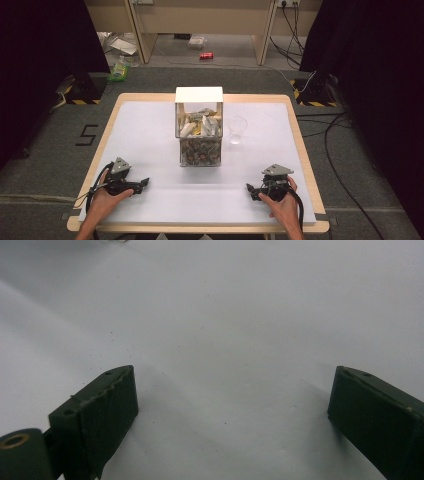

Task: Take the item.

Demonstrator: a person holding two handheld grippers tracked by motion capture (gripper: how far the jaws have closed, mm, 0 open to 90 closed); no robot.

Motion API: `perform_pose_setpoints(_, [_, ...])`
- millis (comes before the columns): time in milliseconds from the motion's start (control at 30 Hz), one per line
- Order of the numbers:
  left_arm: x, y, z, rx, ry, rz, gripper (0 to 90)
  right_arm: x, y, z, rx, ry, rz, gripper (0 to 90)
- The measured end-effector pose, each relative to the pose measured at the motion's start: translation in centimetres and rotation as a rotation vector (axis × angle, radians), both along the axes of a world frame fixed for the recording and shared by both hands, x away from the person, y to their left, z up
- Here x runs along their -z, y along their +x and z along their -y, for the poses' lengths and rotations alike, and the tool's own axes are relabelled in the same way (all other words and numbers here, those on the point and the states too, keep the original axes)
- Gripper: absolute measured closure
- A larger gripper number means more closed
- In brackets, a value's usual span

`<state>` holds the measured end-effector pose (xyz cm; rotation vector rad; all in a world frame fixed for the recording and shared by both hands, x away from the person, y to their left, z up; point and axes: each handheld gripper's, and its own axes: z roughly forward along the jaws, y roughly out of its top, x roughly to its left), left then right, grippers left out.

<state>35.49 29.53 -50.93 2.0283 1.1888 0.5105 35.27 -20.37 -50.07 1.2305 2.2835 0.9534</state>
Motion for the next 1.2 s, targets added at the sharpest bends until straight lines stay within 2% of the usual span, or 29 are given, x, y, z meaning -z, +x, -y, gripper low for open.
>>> perform_pose_setpoints(233, [0.0, 0.0, 0.0, 0.0, 0.0, 0.0, 7.7, 0.0, -0.1, 0.0, 0.004, 0.006, 0.003, 8.1])
perform_pose_setpoints(367, [0.0, 0.0, 0.0, 0.0, 0.0, 0.0, 7.7, -0.1, -0.1, 0.4, 0.022, 0.028, 0.015, 15.9])
perform_pose_setpoints(500, [0.0, 0.0, 0.0, 0.0, 0.0, -0.001, 7.7, -0.2, -0.2, 0.5, 0.019, 0.041, 0.02, 16.3])
perform_pose_setpoints(900, [0.0, 0.0, 0.0, 0.0, -0.001, -0.001, 7.7, -1.7, -0.6, -0.1, 0.017, 0.082, 0.107, 15.5])
perform_pose_setpoints(967, [0.0, 0.0, 0.0, 0.0, -0.001, -0.001, 7.7, -2.1, -0.8, -0.2, 0.014, 0.101, 0.122, 15.6])
perform_pose_setpoints(1200, [0.0, 0.0, 0.0, 0.001, -0.001, -0.002, 7.7, -3.6, -1.1, -0.8, 0.012, 0.118, 0.181, 16.5])
